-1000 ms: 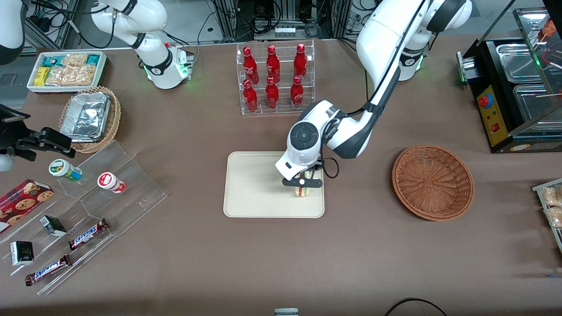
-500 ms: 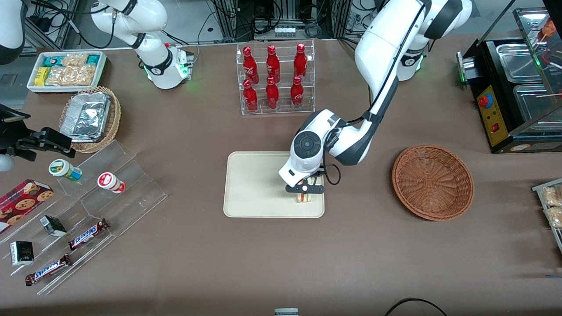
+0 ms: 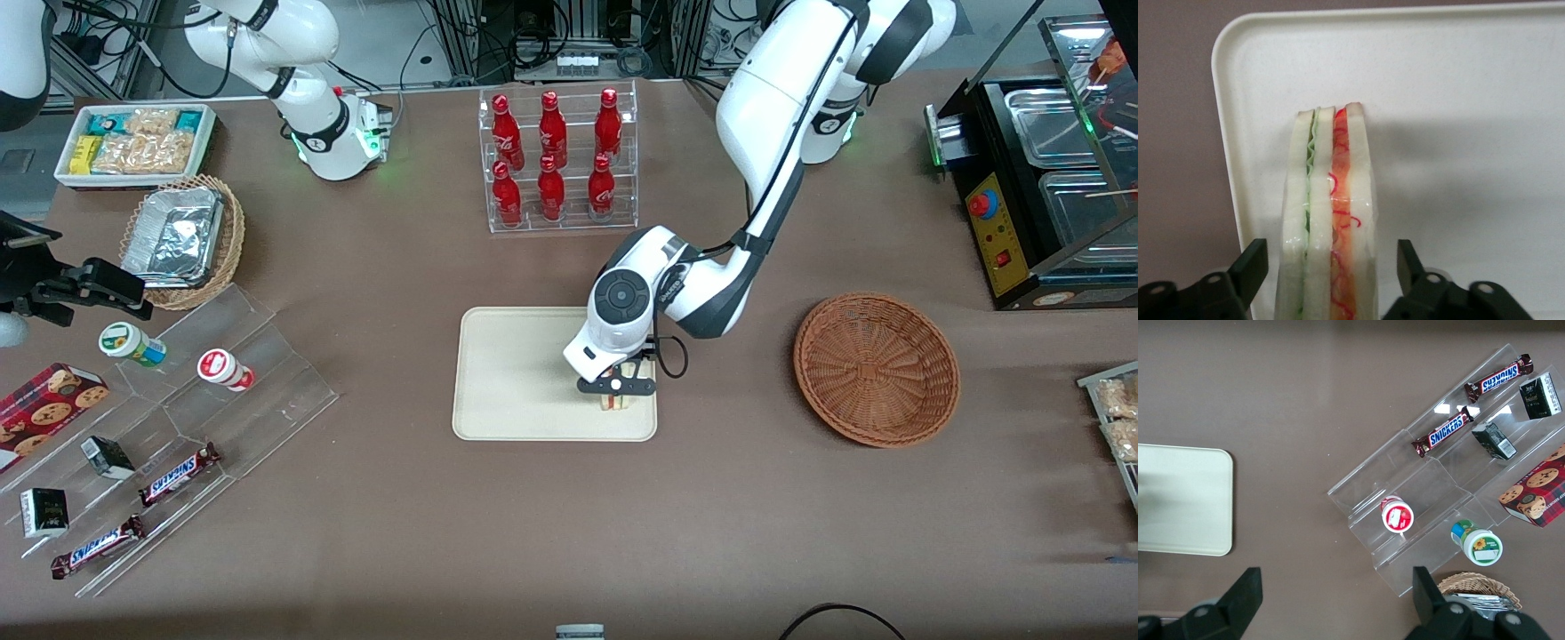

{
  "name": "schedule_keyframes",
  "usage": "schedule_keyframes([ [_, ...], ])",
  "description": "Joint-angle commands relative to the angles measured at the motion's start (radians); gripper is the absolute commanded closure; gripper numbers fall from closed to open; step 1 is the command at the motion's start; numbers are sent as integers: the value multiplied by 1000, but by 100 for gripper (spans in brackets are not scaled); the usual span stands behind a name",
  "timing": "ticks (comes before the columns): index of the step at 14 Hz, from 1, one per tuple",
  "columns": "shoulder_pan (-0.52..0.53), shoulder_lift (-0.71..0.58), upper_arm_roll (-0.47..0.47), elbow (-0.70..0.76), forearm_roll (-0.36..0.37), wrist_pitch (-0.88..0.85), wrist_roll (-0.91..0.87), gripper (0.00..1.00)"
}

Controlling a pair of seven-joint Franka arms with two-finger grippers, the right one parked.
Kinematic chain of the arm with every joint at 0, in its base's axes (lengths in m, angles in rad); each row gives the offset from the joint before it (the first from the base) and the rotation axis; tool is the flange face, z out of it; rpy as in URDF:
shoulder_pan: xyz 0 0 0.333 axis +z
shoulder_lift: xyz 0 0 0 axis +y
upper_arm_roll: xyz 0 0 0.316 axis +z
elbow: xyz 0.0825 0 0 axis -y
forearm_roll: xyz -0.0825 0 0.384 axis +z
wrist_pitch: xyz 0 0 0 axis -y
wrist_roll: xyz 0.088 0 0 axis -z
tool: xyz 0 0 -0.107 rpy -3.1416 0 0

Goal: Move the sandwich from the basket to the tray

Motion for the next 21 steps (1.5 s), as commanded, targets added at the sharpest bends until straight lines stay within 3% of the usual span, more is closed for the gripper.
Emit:
schedule_keyframes([
  [1,4,-55,6,4,-22,-39,-15,0],
  [5,65,-202,16,-1,-21,-235,-11,0],
  [8,168,-316,16,-8,-11,-346,-2,0],
  [12,295,-437,22,-33,2,-400,0,0],
  [16,436,-594,22,-155,56,-409,2,0],
  [21,536,-675,23,-197,73,-470,279,0],
])
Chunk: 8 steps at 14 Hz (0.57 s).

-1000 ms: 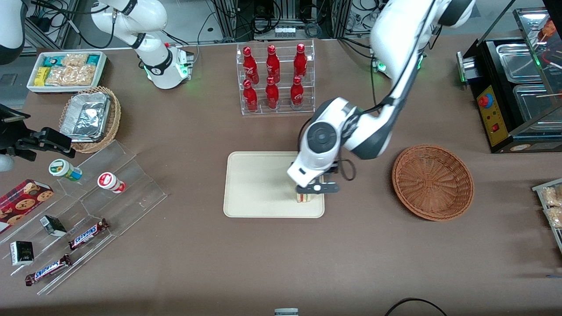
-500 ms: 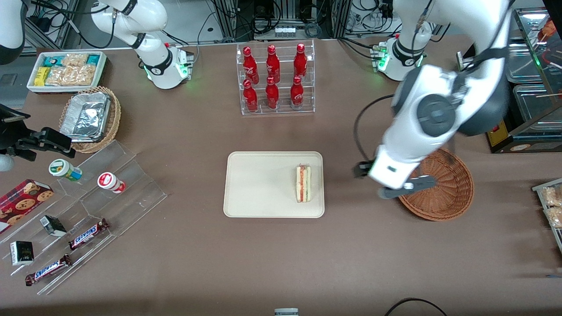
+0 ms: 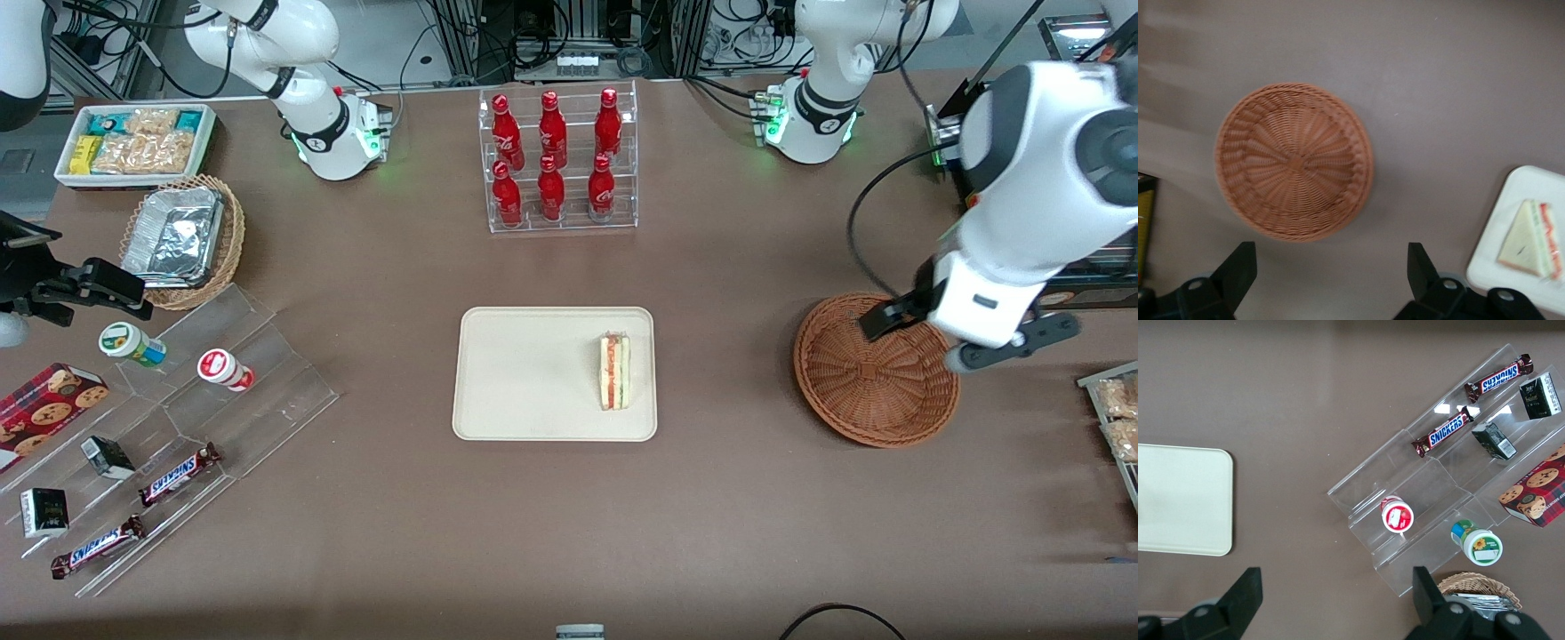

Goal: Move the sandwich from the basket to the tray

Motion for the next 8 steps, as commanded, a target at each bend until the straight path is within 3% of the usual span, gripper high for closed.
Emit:
schedule_keyframes([
  [1,27,-55,5,-35,16,-29,95,0],
  [5,25,-67,74,30,7,-95,279,0],
  [8,25,-64,75,78,15,-111,290,0],
])
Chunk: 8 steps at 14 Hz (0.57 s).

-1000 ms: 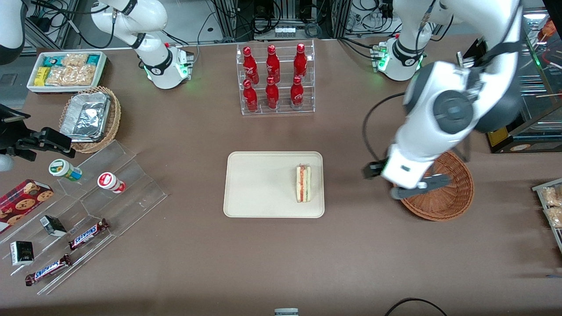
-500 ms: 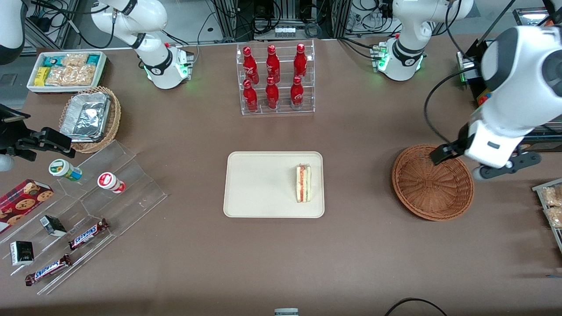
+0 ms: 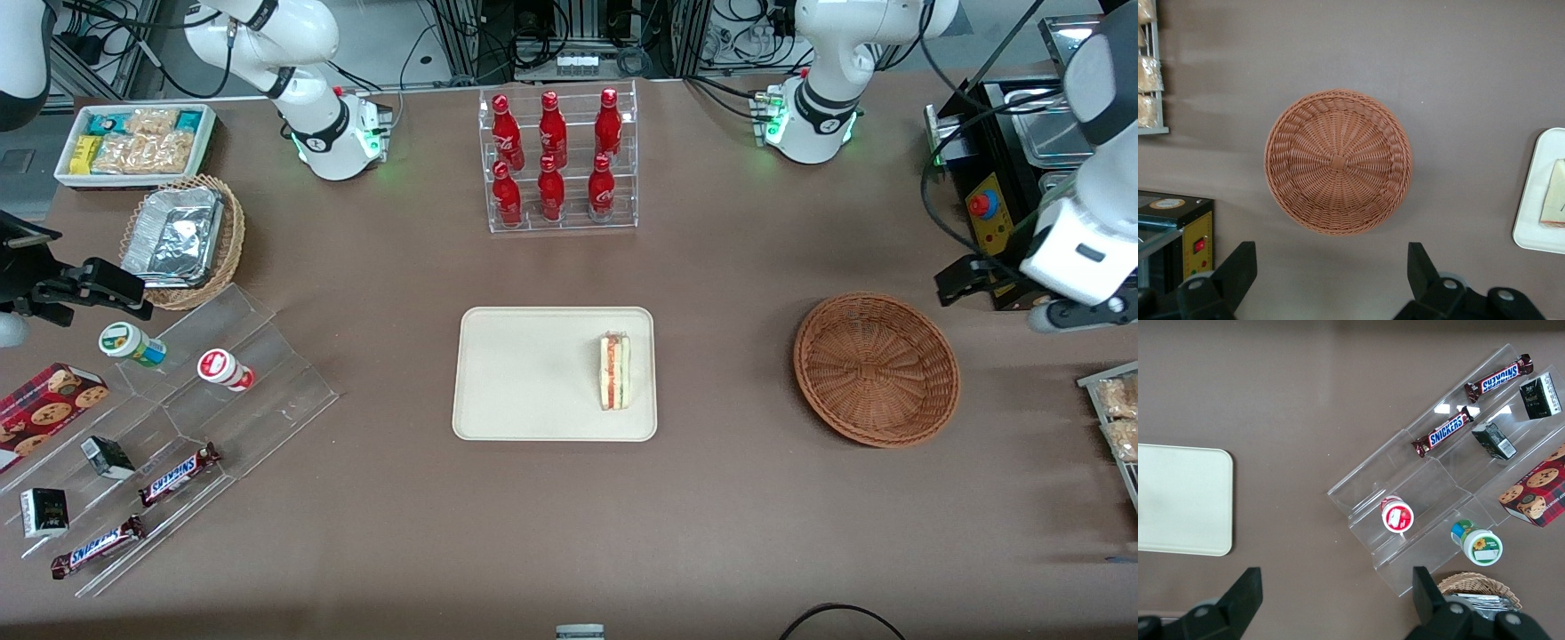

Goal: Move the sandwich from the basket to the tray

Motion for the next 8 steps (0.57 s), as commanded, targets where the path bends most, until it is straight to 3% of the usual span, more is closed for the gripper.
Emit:
schedule_keyframes([
  [1,3,0,-8,55,13,-45,49,0],
  [8,-1,-43,-8,59,-19,-133,84,0],
])
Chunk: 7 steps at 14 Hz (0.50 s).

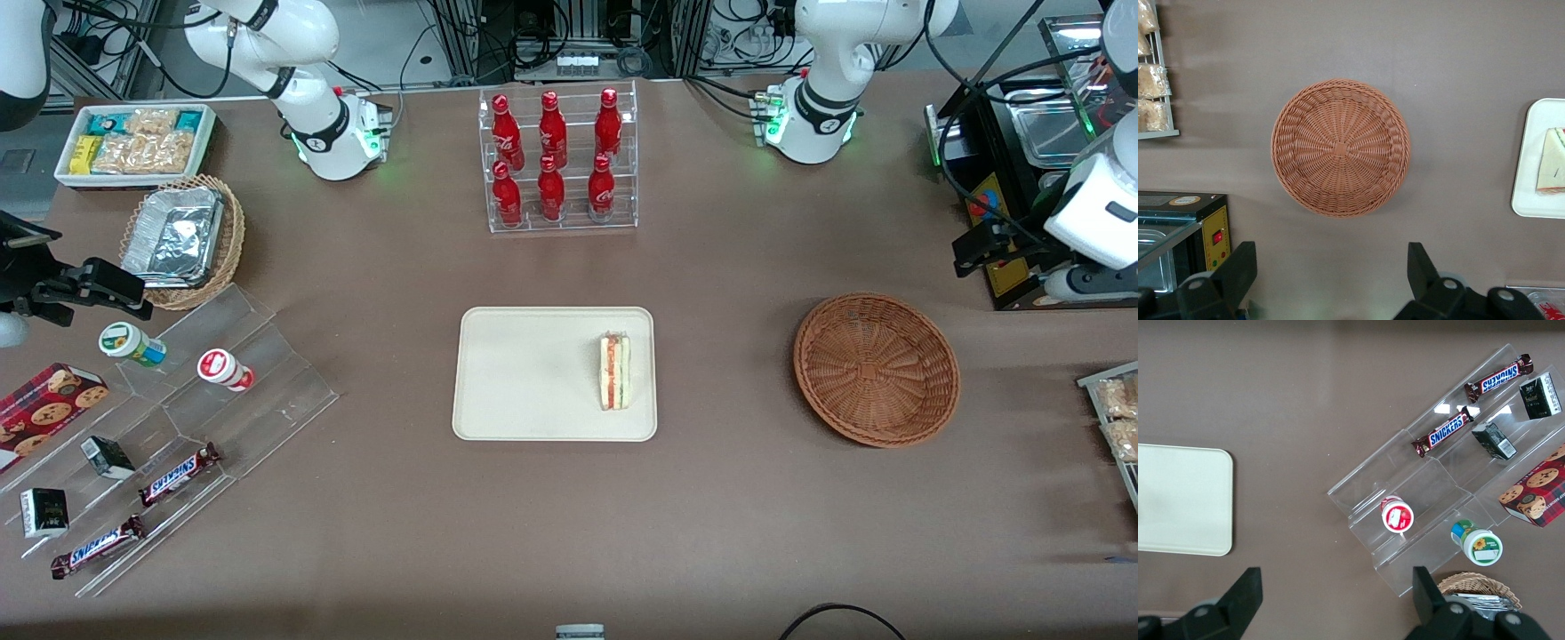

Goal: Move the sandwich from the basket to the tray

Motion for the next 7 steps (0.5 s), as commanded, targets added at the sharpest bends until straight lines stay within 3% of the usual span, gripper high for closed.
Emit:
schedule_keyframes([
  [1,3,-18,-5,-5,-41,-29,5,0],
  [7,-10,-25,-14,-5,-49,-45,-16,0],
])
